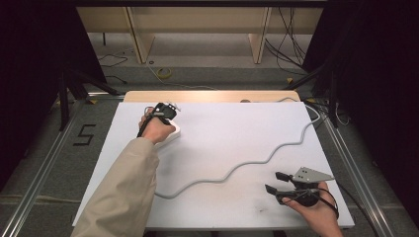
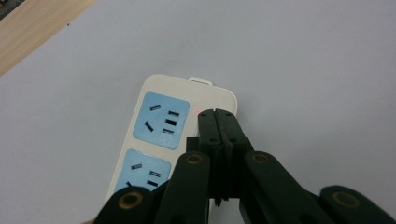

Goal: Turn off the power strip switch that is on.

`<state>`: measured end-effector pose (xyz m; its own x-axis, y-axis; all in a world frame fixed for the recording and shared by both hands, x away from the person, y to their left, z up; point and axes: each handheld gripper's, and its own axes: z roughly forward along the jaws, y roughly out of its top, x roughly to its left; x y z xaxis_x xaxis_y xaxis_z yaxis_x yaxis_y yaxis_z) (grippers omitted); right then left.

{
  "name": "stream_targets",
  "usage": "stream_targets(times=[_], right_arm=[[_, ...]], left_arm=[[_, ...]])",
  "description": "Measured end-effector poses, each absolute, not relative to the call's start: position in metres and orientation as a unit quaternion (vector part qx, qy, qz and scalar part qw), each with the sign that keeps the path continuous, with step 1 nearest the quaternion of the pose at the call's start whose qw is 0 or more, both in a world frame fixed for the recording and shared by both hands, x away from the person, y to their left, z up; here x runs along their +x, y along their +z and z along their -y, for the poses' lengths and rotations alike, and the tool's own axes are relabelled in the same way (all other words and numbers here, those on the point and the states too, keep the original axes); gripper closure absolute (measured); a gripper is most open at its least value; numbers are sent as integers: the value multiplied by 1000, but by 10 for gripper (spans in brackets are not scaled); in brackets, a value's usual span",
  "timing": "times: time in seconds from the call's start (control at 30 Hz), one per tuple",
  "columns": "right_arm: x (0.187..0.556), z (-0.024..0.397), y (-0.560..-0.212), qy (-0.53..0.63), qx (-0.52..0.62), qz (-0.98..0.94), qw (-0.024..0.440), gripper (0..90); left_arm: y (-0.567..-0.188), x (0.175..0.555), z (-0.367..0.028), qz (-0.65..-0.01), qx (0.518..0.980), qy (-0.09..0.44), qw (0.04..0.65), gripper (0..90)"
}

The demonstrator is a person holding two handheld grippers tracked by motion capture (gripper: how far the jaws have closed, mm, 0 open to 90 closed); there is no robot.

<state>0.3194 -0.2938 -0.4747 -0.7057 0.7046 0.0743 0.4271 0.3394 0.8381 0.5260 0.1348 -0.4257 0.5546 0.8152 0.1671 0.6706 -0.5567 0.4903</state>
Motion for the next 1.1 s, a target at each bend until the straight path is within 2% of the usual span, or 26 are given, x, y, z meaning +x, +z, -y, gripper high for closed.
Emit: stream_targets(times=[1.1], right_arm=[[320, 293, -475, 454, 350, -805, 152, 373]], left_arm=[[-438, 537, -134, -431, 866, 183, 175, 899]])
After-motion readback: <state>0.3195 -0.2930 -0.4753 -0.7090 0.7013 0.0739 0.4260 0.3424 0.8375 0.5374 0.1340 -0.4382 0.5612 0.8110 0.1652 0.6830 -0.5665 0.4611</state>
